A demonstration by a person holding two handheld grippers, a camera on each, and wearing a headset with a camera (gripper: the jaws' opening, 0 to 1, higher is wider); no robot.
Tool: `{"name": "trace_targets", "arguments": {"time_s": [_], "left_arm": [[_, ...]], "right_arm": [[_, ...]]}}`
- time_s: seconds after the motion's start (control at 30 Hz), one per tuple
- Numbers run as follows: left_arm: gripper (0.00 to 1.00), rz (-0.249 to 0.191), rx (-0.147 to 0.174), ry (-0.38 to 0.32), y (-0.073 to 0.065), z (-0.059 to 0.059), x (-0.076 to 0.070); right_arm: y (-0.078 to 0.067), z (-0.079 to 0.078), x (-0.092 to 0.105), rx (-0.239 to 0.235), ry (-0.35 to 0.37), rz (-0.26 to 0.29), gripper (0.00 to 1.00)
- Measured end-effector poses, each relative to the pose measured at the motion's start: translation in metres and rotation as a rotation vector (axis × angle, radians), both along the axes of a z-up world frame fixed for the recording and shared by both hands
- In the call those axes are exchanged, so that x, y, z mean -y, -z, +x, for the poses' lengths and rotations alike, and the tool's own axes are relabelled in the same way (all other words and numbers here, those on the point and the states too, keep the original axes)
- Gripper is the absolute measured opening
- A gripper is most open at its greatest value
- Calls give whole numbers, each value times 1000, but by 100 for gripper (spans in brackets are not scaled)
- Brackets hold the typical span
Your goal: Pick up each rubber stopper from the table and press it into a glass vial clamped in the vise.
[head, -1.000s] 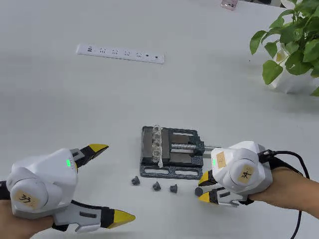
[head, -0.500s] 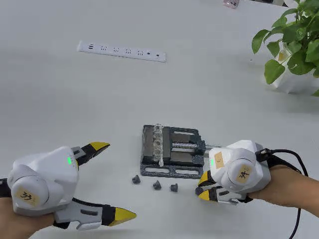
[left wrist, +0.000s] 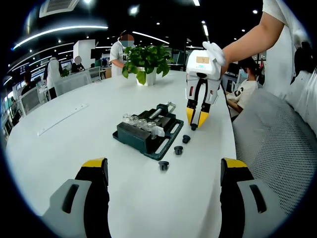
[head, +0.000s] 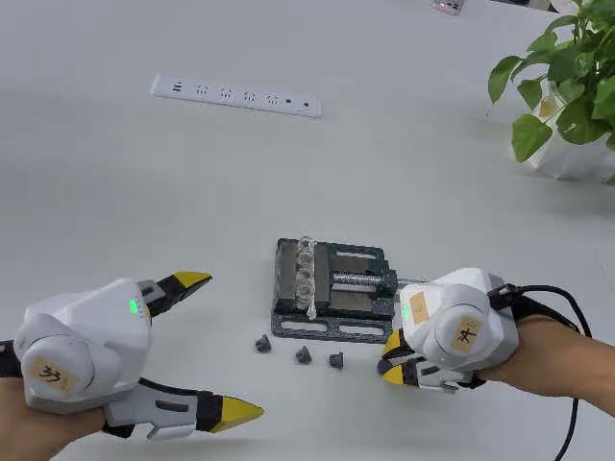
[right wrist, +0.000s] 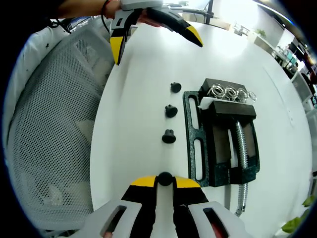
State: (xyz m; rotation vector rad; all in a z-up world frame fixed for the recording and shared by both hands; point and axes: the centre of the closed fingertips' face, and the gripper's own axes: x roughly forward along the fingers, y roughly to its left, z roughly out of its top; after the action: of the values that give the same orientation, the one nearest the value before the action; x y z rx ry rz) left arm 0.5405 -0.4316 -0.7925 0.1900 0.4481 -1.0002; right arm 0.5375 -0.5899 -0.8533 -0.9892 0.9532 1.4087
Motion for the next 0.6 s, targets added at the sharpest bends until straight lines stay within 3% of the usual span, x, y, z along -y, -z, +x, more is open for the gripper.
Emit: {"name": "trace_targets", "arguments": {"time_s": [0.4,0.6], "left_arm": [[93,0,1,5,1,0,1],[93,2,4,4,1,0,1]], "right_arm": [[1,0,1,-2,5,-4,7],[-6,2,3,-1,16,5,7]]}}
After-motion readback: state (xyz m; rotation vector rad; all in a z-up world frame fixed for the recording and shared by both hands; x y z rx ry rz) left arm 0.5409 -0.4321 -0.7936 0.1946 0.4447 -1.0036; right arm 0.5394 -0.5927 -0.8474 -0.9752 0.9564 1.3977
